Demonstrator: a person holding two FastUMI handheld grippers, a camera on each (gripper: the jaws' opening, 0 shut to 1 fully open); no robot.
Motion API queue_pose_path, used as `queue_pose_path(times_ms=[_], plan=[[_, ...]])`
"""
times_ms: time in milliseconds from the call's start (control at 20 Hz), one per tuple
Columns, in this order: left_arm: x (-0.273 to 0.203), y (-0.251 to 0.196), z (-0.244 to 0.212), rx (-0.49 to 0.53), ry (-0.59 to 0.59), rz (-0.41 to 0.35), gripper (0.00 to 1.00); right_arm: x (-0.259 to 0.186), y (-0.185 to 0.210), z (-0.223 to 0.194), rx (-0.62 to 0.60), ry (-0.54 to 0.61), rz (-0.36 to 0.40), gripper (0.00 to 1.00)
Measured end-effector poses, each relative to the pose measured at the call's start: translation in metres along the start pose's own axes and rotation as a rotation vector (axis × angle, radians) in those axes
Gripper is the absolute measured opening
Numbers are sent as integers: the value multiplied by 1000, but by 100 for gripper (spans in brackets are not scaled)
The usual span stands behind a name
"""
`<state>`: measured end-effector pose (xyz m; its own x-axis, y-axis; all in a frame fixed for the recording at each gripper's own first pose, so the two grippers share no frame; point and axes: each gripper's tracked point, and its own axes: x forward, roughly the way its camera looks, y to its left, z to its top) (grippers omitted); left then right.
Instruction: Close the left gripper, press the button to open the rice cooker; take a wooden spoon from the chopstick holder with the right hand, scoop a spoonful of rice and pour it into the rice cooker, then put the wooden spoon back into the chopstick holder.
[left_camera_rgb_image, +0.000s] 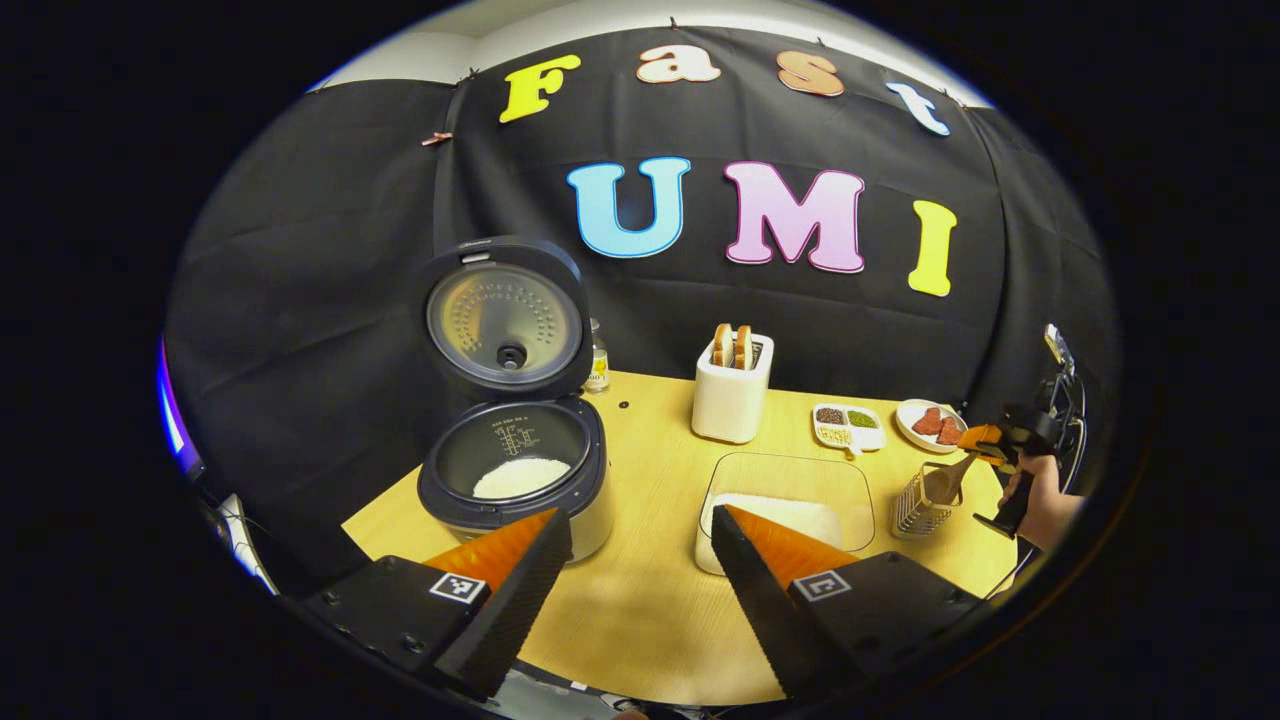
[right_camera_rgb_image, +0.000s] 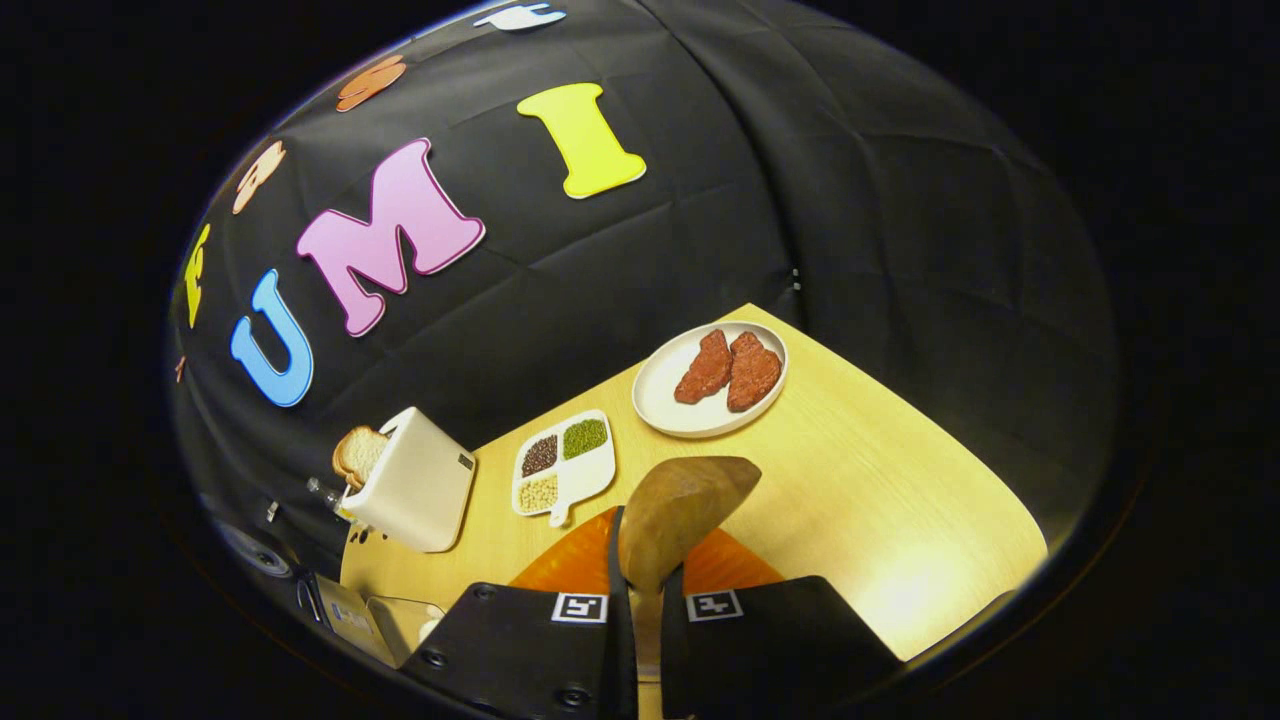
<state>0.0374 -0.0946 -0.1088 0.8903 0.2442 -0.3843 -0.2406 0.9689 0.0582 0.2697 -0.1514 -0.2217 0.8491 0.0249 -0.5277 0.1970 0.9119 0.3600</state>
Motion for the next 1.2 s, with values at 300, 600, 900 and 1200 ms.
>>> queue_pose_path(times_ms=[300,600,900,1200], plan=[[3,19,0,-41,-16,-24,96,-33,28,35,-8,-83,32,14],[9,47,-7,-76,-25,-51,96,-66,75,33,-39,-98,90,14],[18,75,-15,-91,-18,-85,95,-89,143,16,-73,-89,174,13],[29,107,-14,-58,-29,-74,95,-90,195,-24,-129,-39,230,13]])
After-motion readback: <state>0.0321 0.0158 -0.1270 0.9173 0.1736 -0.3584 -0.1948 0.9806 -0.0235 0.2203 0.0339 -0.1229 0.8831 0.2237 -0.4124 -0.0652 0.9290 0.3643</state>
